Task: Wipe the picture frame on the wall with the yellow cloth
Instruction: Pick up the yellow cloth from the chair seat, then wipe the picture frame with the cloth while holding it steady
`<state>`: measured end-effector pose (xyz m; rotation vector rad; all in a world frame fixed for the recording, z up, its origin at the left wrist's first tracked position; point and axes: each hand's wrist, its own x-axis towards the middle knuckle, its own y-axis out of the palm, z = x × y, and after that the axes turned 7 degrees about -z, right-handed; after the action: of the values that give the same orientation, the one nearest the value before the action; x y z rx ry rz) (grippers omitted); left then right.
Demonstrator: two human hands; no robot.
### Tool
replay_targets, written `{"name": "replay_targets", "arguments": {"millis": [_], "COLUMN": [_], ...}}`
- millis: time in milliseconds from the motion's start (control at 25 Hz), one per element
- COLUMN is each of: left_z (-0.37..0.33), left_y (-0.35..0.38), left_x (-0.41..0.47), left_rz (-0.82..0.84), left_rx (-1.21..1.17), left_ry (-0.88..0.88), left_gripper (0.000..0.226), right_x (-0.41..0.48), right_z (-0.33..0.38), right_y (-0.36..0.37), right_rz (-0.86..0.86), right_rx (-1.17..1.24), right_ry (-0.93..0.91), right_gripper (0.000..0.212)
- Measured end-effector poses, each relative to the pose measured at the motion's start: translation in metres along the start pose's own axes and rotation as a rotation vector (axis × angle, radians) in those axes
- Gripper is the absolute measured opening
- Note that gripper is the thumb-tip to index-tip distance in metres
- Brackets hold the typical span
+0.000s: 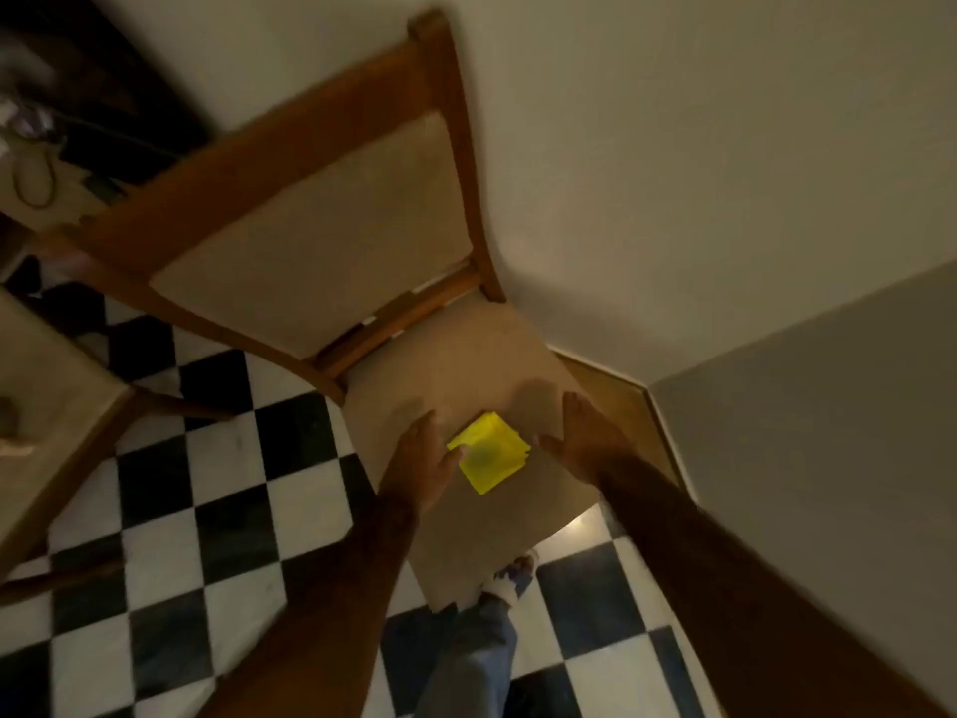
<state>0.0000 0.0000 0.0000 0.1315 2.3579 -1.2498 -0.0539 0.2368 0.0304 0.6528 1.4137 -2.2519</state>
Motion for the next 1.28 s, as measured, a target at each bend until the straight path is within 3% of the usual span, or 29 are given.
{"name": "replay_targets", "arguments": {"millis": [200,440,600,680,760,800,1000,1080,1280], "left_z": [0.029,0.042,0.036,0.024,-0.001,-0.017,-0.137,-0.187,-0.305], "left_y": [0.069,0.094,0.075,0.059,0.038,0.028,-0.036,-0.066,-0.136], "left_x": [0.035,0.063,0.064,0.057,0.046,0.041,0.018,0.005,-0.054], "left_rz": [-0.054,-0.127,-0.090,-0.116,-0.152,-0.176,-0.257,-0.256,-0.241], "left_rx": [-0.054,-0.064,-0.174,-0.270,-0.391,-0.454,-0.884,-0.940,-1.023], "left_ry": [-0.170,-0.211,-0.171,-0.135,-0.111,-0.107,-0.074,0.018,0.266], "left_gripper": [0.061,0.031,0.027,0.023,0.018,0.017,0.031,0.028,0.015], "right_x": [0.049,0.079,0.078,0.067,0.048,0.040,-0.028,-0.065,-0.172], "right_z": [-0.013,-0.010,-0.010,-0.010,-0.007,-0.004,0.009,0.010,0.009], "right_y": [0.089,0.136,0.124,0.105,0.070,0.052,-0.076,-0.131,-0.257], "right_rz": [0.223,0.055,0.144,0.160,0.058,0.004,-0.189,-0.274,-0.445], "right_rx": [0.101,0.208,0.384,0.451,0.531,0.573,0.805,0.876,0.966], "right_ry": [0.060,0.086,0.246,0.260,0.255,0.250,0.211,0.196,0.109], "right_gripper": [0.081,0.064,0.059,0.050,0.026,0.024,0.028,0.022,0.032]}}
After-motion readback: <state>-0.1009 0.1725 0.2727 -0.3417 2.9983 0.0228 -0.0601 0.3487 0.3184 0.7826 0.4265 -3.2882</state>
